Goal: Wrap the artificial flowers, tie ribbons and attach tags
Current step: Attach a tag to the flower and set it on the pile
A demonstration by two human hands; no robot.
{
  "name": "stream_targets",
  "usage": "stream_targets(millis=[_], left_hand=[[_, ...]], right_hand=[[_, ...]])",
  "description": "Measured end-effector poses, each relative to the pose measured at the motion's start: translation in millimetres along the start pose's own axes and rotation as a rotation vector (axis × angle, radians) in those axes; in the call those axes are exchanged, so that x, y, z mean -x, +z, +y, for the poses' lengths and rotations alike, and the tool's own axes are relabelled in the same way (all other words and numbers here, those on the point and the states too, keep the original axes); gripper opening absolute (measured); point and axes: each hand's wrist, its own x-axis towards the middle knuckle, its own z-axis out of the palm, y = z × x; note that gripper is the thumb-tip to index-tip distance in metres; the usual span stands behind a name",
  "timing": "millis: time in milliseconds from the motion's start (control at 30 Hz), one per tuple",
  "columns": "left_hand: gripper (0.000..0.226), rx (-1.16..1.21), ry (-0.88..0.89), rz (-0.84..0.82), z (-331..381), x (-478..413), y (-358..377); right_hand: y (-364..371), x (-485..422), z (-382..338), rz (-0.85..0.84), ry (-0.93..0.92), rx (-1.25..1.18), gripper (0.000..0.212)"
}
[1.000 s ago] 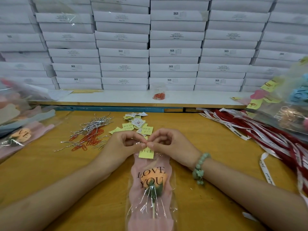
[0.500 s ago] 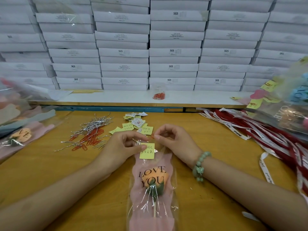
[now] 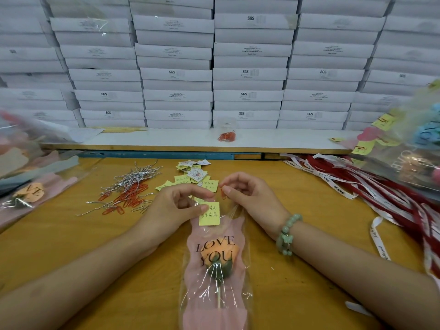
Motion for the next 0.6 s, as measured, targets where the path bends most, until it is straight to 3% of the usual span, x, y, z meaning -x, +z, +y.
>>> stream_targets(millis=[400, 600], left_hand=[[0.013, -0.012, -0.014, 0.029, -7.0, -3.7, 0.0], [0.009, 0.013, 0.015, 0.000, -7.2, -4.0, -0.5]], right_hand=[[0.3, 0.5, -5.2, 0.039, -0.048, -0.239, 0.011], [0.9, 1.9, -5.1, -0.003, -0.033, -0.176, 0.011]])
